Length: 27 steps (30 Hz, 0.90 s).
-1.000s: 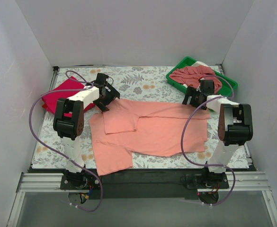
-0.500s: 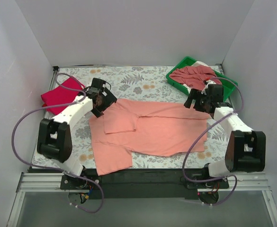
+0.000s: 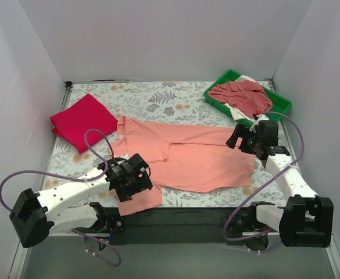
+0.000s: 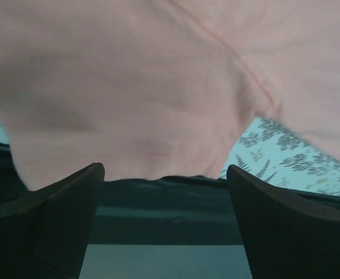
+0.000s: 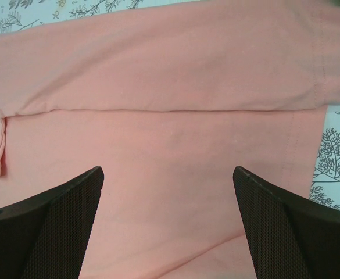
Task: Fold and stack the t-shirts
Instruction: Fold the tshirt
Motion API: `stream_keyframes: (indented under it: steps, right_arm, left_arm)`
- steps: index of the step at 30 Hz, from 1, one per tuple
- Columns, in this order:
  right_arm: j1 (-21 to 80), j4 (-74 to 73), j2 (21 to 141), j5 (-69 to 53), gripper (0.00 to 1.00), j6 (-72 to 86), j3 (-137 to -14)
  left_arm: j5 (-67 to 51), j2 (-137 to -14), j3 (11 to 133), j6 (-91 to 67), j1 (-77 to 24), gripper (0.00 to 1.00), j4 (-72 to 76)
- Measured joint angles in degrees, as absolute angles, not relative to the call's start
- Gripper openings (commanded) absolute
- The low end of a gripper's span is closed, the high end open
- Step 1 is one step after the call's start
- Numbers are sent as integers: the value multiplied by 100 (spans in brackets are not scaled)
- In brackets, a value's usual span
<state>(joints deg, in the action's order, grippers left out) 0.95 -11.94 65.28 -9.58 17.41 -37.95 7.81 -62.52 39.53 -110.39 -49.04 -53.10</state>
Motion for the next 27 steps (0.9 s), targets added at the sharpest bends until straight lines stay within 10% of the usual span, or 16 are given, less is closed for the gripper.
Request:
stream_keyframes:
  steps: [18, 27]
  right_arm:
    - [99, -1389, 6377, -915, 98, 1673, -3745]
    - [99, -1953, 5730, -611, 98, 1772, -3450]
  left_arm:
    - [642, -6532, 3221, -11384, -5498, 55, -5802]
    - [530, -6663, 3199, -11465, -5498, 0, -5507]
